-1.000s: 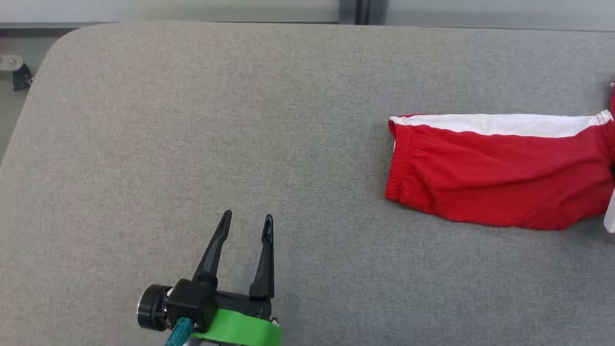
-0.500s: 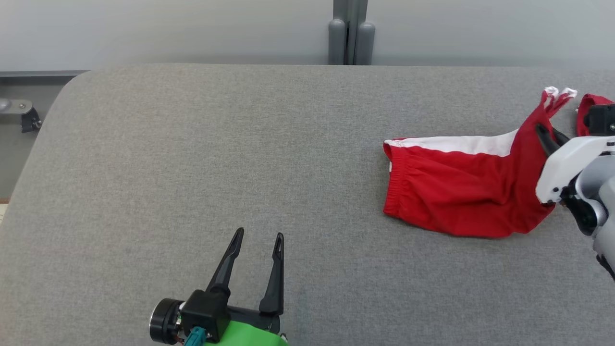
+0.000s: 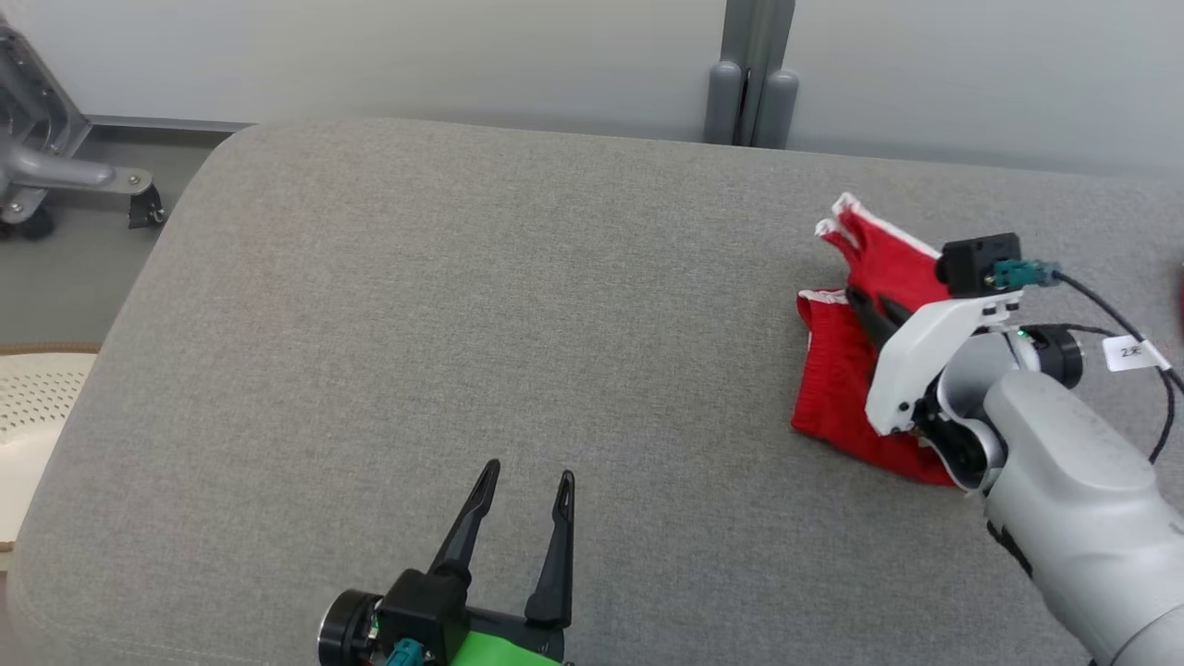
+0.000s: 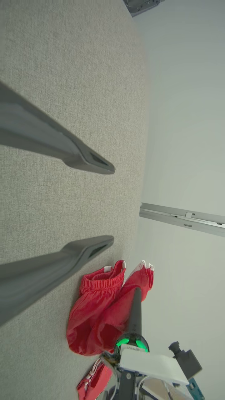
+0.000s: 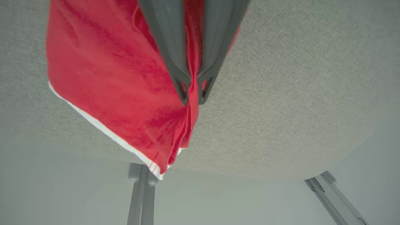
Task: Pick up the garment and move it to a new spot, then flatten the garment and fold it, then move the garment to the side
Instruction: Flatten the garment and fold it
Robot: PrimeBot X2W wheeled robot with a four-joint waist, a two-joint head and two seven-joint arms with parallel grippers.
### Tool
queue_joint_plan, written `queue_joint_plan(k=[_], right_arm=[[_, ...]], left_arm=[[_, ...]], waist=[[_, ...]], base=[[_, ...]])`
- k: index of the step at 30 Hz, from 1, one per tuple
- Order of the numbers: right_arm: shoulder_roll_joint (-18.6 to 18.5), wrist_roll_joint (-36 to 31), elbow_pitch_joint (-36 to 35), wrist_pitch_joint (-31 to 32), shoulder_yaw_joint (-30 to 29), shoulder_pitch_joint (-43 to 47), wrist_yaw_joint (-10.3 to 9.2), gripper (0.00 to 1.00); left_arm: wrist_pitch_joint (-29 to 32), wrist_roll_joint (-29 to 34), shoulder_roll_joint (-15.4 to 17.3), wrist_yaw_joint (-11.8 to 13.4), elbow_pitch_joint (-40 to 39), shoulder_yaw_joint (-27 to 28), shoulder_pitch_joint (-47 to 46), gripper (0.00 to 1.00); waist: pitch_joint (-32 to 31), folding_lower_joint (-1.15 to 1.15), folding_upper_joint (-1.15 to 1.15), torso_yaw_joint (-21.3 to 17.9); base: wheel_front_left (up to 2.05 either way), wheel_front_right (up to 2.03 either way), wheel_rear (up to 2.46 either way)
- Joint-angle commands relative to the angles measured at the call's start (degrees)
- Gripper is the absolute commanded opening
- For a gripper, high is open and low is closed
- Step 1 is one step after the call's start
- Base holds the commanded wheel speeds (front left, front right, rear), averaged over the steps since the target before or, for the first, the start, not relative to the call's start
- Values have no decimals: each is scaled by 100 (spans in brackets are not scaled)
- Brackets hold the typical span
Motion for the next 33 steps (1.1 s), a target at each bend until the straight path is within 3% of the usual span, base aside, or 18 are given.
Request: queue_joint_plan(k=[1,2,3,4,9,16,21,33], right_arm=[[86,-41,-59,47,19,109,-9,0],[163,-40,-97,82,18,159,-9,0],[218,-15,-136,110,2,194,-9,39],[302,59,-208,124,-28,240,-9,100],[231,270,-695,53,-259,382,-9,100],[-466,116,-1185,-254,-1082,800,-8,100],[-738,-92,-1575,-576,-1379,1322,-8,100],[-456,-588,-2638,-1598,-1206,2631,-8,100]], left_arm=[[-17,-20,8,30,9,-26,-35,100],[-17,-38,8,43,17,-49,-37,100],[-17,-46,8,47,24,-61,-39,100],[-17,-54,8,49,38,-73,-43,100],[-17,-46,8,58,65,-78,-72,100],[-17,-52,8,69,58,-46,1,100],[-17,-10,9,93,15,82,48,100],[-17,158,19,104,-310,1049,519,100]], waist=[[-15,0,0,65],[-12,0,0,70],[-10,0,0,70],[-7,0,0,61],[-13,0,0,-50],[-94,0,0,-323],[-150,0,0,-588],[-378,0,0,-1505]], base=[[0,0,0],[0,0,0],[0,0,0],[0,0,0],[0,0,0],[0,0,0],[0,0,0],[0,0,0]])
